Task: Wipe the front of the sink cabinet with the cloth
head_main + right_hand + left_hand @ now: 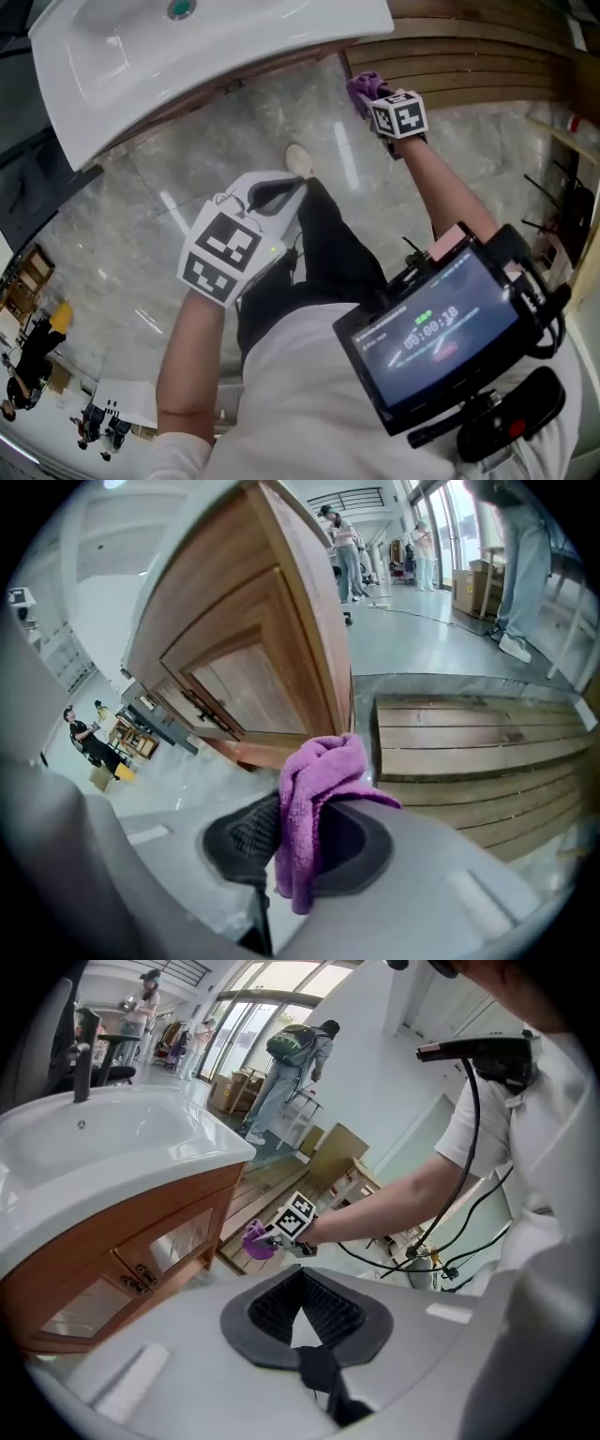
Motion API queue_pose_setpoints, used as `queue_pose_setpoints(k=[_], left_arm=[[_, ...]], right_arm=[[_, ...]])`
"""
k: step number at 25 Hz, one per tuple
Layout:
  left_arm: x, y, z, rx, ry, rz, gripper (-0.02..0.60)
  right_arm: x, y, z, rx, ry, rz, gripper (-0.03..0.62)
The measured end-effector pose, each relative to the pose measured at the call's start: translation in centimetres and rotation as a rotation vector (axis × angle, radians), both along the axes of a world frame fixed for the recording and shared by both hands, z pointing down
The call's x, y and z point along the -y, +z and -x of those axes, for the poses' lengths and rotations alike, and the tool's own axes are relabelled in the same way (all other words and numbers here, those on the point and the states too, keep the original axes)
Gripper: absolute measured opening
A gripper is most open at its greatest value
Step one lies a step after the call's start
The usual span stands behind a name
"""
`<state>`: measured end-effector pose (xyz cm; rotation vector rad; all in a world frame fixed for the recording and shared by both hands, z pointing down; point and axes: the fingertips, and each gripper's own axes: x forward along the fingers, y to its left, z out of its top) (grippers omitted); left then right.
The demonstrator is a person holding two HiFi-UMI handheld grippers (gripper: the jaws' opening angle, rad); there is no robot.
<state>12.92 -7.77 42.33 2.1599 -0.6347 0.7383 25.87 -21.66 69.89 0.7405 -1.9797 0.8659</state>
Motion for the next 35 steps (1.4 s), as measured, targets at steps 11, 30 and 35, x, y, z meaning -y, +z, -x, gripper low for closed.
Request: queue_pose_setpoints(k=[11,30,35], left_arm=[[-9.3,-7.3,2.7,0.003,-0.006,-0.058,0.005],[-33.8,-18.2,11.6,0.027,-0.046,-0.225,0.005],[-34.6,-17.4,12.4,0.059,-0.051,-0.241,0.005]], right_arm=[[-11.5,-16.8,3.4,0.136,-0.130,-0.127,0.072],[-40.4,-39.4,16.0,0.290,-0.357,-0.325,0.072],[-41.8,-39.5,17.7,0.313,-0.370,-0.321,0.072]])
